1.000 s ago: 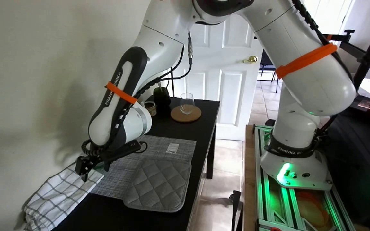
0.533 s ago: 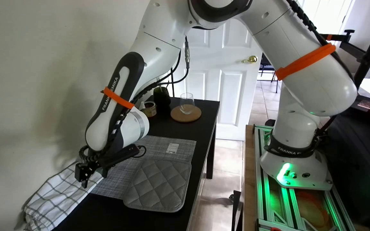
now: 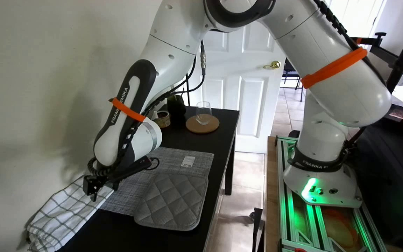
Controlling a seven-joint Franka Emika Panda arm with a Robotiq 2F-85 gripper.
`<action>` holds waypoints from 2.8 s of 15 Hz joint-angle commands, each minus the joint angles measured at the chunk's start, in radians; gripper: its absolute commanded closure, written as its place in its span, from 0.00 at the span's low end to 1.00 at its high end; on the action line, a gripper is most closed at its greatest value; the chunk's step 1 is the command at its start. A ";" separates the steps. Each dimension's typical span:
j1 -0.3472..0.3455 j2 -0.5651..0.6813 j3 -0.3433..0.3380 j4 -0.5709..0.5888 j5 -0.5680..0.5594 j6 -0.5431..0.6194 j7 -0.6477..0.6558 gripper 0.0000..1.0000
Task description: Put the white towel on the grey mat
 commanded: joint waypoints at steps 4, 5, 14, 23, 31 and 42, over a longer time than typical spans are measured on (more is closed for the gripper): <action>0.010 0.044 0.000 0.035 -0.018 0.045 0.017 0.43; 0.010 0.048 0.002 0.039 -0.019 0.055 0.015 0.49; 0.014 0.053 -0.002 0.048 -0.036 0.025 0.018 1.00; -0.341 -0.071 0.476 -0.038 -0.039 0.171 -0.186 0.99; -0.887 -0.061 1.089 -0.254 -0.040 0.140 -0.321 0.99; -1.226 0.023 1.409 -0.511 -0.215 0.117 -0.208 0.95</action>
